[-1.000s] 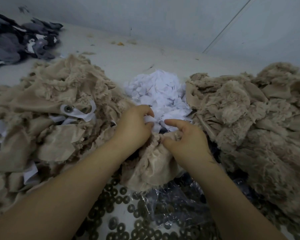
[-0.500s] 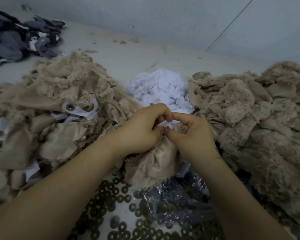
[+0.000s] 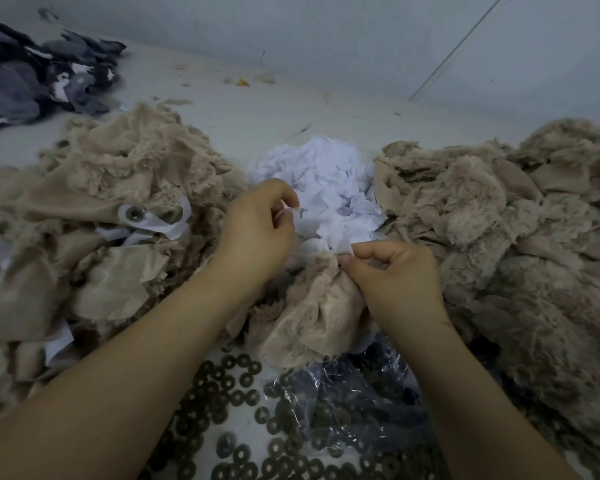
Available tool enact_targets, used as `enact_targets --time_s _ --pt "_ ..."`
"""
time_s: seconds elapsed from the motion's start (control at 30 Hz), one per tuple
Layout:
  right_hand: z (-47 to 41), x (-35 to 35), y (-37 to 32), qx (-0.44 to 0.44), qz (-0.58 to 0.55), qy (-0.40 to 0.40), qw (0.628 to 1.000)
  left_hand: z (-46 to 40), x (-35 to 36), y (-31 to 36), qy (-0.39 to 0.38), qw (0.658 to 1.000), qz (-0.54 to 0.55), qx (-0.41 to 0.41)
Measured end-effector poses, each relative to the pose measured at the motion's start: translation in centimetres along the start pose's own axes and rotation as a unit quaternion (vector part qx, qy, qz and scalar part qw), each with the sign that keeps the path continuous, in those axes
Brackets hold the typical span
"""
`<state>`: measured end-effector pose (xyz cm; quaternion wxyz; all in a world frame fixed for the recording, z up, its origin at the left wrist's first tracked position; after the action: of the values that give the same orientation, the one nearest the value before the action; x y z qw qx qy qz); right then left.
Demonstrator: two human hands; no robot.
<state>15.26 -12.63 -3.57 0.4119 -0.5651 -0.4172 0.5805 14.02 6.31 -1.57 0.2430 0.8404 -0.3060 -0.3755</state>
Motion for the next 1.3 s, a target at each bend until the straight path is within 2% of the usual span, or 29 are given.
enact_targets --time_s 0.03,0.1,0.17,0.3,0.43,0.57,0.67,0.77,0.87,0.93,1.0,1.07,1.17,1.23,1.3 --pt "0.2 -0.1 0.0 0.001 -0.001 0.000 1.000 0.1 0.5 0.3 -0.046 0.998 -0.009 0.031" --pt "0.5 -0.3 -0.2 -0.006 -0.006 -0.005 1.000 0.8 2.0 1.1 -0.190 0.977 0.004 0.097" --pt "0.8 -0.3 -0.5 -0.025 -0.011 -0.011 1.000 1.5 3.2 1.3 -0.277 0.955 -0.013 0.111" --pt "1.3 -0.6 -0.7 -0.035 -0.010 -0.009 0.999 0.5 4.1 0.7 -0.235 0.968 -0.049 0.068" --pt "2.2 -1.4 -0.2 -0.017 -0.040 -0.010 0.999 -0.6 4.2 0.2 -0.168 0.984 -0.037 0.051" --pt "3.4 -2.8 -0.1 -0.029 -0.058 0.002 0.998 -0.4 4.4 -0.8 -0.143 0.989 0.009 0.030" --pt "4.4 -4.0 -0.1 -0.048 -0.053 0.007 0.997 -0.5 4.5 -2.1 -0.125 0.992 -0.023 -0.001" --pt "5.6 -4.8 -0.1 -0.080 -0.042 -0.020 0.996 -1.0 4.8 -2.4 -0.163 0.984 -0.077 0.000" --pt "6.3 -4.9 0.1 -0.090 -0.027 -0.052 0.994 -0.5 5.2 -1.4 -0.260 0.952 -0.160 0.019" --pt "6.6 -4.9 0.0 -0.104 -0.007 -0.058 0.993 0.4 4.5 0.6 -0.284 0.937 -0.196 0.051" --pt "6.9 -4.8 -0.2 -0.115 0.004 -0.065 0.991 1.3 2.9 3.0 -0.243 0.952 -0.158 0.096" --pt "7.5 -4.6 -0.6 -0.133 0.010 -0.081 0.988 2.4 1.3 5.0 -0.218 0.970 -0.050 0.094" --pt "8.5 -4.0 -1.0 -0.135 0.007 -0.110 0.985 4.4 0.4 6.7 -0.298 0.950 0.035 0.090" --pt "8.9 -3.8 -1.1 -0.139 0.024 -0.117 0.983 5.3 -0.3 7.2 -0.289 0.949 0.082 0.091" --pt "9.1 -3.8 -1.0 -0.136 0.025 -0.119 0.983 5.8 -1.0 7.2 -0.255 0.956 0.134 0.056"
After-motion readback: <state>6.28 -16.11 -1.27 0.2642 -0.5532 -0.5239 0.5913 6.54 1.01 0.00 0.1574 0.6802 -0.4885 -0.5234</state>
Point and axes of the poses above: each hand's wrist, its own z-axis away from the middle knuckle, its own x-axis out of the palm, y = z × x, the point moved 5 cm from there along -z, towards the middle knuckle, and after that the axes turned 8 degrees about x, right-handed, at the moved point
